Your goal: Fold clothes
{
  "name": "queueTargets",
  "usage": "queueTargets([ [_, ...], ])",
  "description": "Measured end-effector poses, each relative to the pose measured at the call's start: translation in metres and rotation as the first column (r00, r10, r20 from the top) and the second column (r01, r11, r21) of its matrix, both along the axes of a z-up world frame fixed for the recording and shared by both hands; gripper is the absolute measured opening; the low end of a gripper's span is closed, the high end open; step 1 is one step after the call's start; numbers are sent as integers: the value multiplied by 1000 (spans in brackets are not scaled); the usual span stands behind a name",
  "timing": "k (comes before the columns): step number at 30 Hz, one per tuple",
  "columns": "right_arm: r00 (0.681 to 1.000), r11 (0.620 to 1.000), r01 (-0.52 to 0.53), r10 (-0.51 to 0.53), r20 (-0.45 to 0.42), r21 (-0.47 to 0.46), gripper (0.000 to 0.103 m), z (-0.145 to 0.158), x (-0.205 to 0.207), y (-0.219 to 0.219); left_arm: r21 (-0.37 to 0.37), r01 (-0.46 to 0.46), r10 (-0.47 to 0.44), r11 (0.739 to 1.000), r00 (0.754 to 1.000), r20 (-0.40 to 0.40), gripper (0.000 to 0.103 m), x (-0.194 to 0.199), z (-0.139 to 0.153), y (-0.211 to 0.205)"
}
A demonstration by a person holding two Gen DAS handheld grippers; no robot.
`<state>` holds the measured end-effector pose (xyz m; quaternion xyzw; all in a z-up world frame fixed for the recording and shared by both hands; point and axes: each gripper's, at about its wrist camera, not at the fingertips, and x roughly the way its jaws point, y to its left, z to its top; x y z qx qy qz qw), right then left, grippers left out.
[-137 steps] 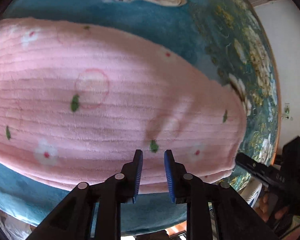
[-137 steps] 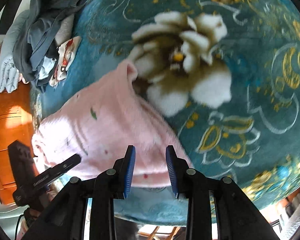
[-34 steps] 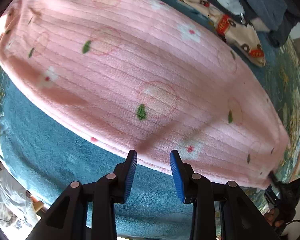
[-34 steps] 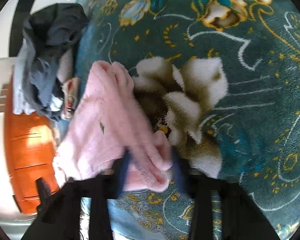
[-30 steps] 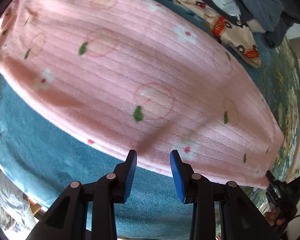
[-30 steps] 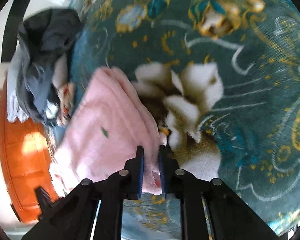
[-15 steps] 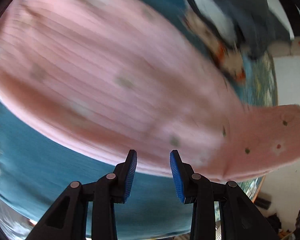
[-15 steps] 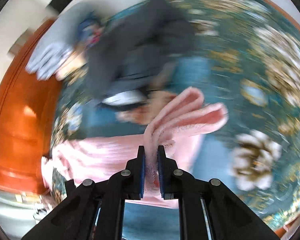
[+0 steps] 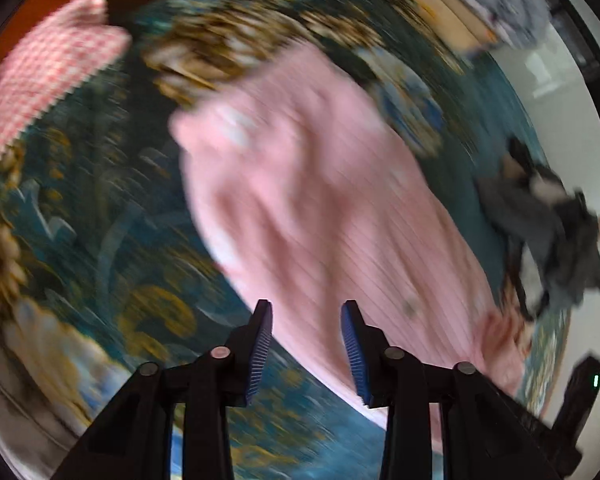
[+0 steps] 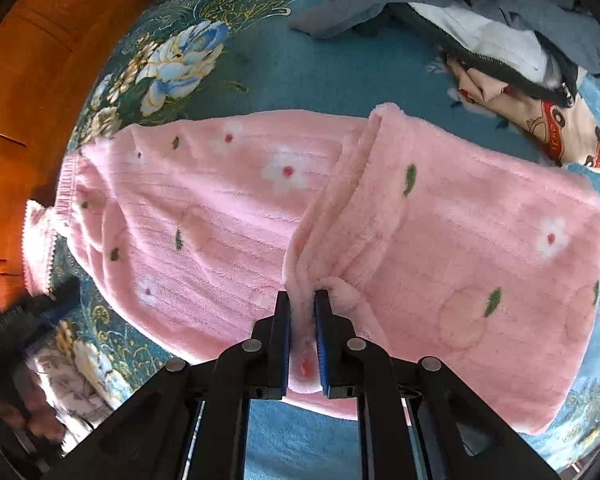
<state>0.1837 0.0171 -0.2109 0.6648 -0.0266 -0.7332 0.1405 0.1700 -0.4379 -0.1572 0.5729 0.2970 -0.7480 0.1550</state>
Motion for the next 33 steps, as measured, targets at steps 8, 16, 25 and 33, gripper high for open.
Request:
queueTargets([
  [8, 998, 998, -49, 48, 34, 45, 19, -6, -9, -13, 32, -90, 92, 995, 994, -59, 65, -57, -29, -35],
  [16, 999, 999, -52, 52, 2, -8, 35, 15, -12, 2, 153, -120, 135, 981, 986, -97, 68, -58, -50, -75],
  [25, 997, 998, 61, -60, 57, -21, 35, 4, -10, 26, 238, -214, 246, 947, 963, -112, 48, -53, -50, -88],
  [33, 998, 997, 57, -56, 25, -47, 35, 23, -9, 42, 67, -121, 131, 990, 975, -177, 25, -76, -1, -46],
])
